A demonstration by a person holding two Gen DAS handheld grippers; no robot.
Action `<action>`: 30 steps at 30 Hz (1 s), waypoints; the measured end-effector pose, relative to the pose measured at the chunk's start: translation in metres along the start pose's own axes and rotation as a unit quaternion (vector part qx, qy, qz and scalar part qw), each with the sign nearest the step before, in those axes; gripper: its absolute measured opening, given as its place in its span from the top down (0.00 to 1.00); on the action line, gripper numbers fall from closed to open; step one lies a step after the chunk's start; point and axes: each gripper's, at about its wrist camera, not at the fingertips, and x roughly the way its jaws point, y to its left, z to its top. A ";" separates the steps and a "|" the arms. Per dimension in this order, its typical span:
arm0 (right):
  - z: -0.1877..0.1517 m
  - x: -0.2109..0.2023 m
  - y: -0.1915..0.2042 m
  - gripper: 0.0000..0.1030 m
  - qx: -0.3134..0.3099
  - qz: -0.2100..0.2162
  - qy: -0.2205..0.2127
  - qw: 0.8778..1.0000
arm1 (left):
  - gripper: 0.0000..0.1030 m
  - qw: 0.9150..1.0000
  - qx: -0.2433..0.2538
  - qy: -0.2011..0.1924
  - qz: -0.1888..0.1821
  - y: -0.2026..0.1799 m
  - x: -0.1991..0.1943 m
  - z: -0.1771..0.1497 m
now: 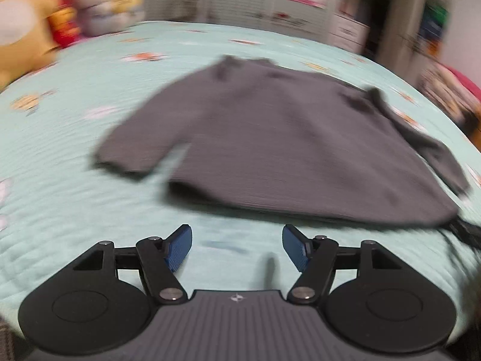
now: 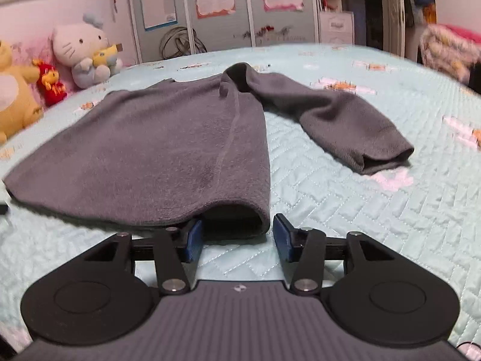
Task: Fold clothes
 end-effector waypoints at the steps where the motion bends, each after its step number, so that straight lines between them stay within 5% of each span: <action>1: 0.001 0.001 0.005 0.50 -0.008 -0.008 0.000 1.000 | 0.32 1.000 -0.008 0.000 0.012 0.009 0.002 0.001; 5: 0.006 0.001 0.014 0.49 -0.012 -0.032 0.001 0.999 | 0.32 0.999 0.011 -0.009 0.034 0.023 0.011 0.007; 10: 0.002 0.003 0.037 0.49 -0.136 -0.091 -0.020 0.986 | 0.32 0.998 0.046 -0.028 0.041 0.025 0.021 0.014; 13: -0.003 0.007 0.060 0.48 -0.262 -0.113 -0.039 0.958 | 0.32 0.997 0.057 -0.025 0.038 0.023 0.029 0.015; 18: -0.017 0.020 0.087 0.48 -0.458 -0.151 -0.063 0.874 | 0.30 0.996 0.072 -0.024 0.038 0.019 0.039 0.019; 20: -0.016 0.021 0.088 0.55 -0.482 -0.145 -0.068 0.861 | 0.30 0.996 0.079 -0.022 0.039 0.017 0.041 0.021; 22: -0.006 0.015 0.083 0.97 -0.462 -0.135 -0.066 0.874 | 0.29 0.995 0.087 -0.025 0.042 0.015 0.042 0.023; 23: 0.001 0.011 0.079 0.98 -0.443 -0.132 -0.067 0.884 | 0.29 0.995 0.090 -0.025 0.044 0.013 0.043 0.024; 27: 0.043 -0.004 0.017 0.98 -0.180 -0.126 -0.036 0.975 | 0.29 0.994 0.097 -0.027 0.040 0.007 0.040 0.024; 30: 0.046 0.000 -0.024 0.98 -0.053 -0.106 0.008 0.993 | 0.28 0.992 0.115 -0.027 0.031 -0.004 0.040 0.020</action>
